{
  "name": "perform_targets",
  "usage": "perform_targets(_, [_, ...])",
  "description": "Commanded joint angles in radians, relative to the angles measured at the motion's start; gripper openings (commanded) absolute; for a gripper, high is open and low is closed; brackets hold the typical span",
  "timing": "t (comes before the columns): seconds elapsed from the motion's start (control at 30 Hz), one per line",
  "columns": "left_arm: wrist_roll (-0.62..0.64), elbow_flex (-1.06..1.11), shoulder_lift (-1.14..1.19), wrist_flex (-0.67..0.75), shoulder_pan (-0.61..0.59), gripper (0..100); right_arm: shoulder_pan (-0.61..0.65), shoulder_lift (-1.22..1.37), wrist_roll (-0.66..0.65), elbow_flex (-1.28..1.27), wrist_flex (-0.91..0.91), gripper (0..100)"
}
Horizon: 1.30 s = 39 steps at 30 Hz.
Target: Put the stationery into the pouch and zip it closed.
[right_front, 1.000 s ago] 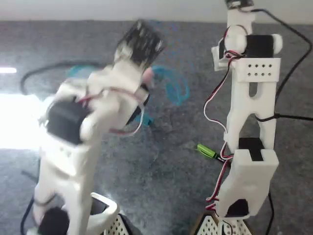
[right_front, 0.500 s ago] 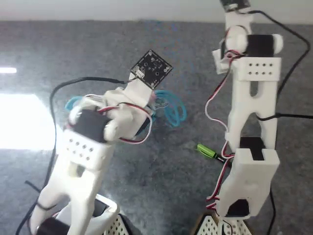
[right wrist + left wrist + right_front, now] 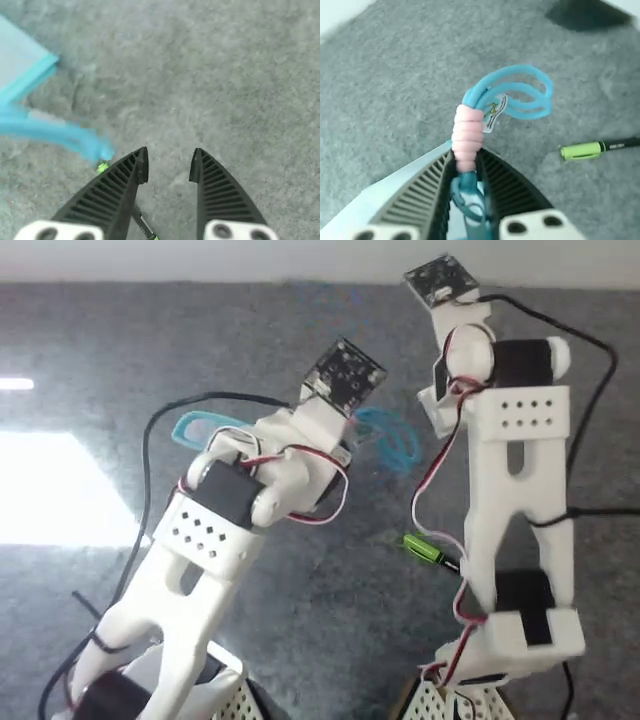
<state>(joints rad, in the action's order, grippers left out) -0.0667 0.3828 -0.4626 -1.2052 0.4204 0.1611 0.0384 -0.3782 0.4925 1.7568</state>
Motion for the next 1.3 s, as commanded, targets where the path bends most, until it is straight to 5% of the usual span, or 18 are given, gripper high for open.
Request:
perform_targets(0.0, [0.026, -0.027, 0.051, 0.014, -0.037, 1, 0.058, -0.180, -0.071, -0.071, 0.039, 16.9])
perform_targets(0.23, [-0.006, -0.025, 0.048, -0.011, -0.058, 1, 0.234, -0.487, -0.341, -0.434, -0.031, 31.4])
perform_targets(0.47, [-0.023, -0.025, 0.044, -0.061, -0.060, 1, 0.280, -0.615, -0.493, -0.703, -0.288, 30.3])
perform_targets(0.8, [0.212, -0.116, 0.051, -0.043, -0.299, 1, 0.231, -0.616, 0.025, -0.830, -0.529, 30.0])
perform_targets(1.27, [0.138, -0.130, 0.040, -0.129, -0.249, 1, 0.254, -0.676, 0.054, -1.005, -0.748, 29.9])
